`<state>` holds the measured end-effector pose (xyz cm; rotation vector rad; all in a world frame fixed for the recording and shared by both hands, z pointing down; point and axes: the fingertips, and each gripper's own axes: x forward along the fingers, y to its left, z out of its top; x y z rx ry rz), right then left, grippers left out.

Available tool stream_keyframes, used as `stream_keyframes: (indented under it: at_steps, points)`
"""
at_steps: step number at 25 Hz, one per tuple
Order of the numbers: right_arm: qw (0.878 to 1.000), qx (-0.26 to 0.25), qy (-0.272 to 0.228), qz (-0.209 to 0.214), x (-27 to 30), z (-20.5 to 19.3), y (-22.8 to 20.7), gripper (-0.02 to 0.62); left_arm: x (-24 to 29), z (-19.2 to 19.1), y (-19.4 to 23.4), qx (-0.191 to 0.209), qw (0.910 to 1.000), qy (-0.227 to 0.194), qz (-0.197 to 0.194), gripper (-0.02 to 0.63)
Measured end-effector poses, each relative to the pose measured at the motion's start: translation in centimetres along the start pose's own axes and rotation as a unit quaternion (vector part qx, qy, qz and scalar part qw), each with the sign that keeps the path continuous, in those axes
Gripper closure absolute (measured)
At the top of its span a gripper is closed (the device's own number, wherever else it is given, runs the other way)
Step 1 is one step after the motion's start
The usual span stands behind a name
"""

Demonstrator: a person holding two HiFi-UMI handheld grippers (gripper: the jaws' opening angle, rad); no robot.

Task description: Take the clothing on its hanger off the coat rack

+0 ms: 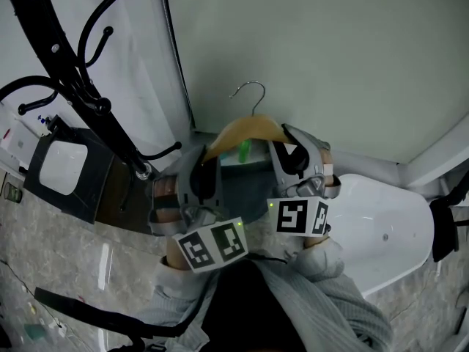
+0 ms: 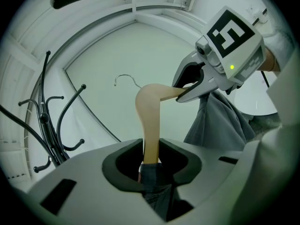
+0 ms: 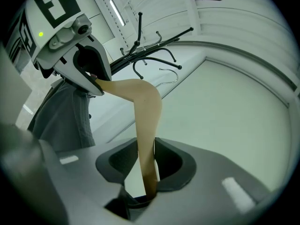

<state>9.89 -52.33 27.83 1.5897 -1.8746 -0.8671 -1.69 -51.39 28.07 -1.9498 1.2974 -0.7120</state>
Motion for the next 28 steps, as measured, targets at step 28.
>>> stream_keyframes:
  at_steps: [28]
  points:
    - [1.0, -0.004, -0.009, 0.008, 0.36, 0.29, 0.26, 0.489, -0.04, -0.35, 0.2, 0.005, 0.9999, 0.007, 0.007, 0.5]
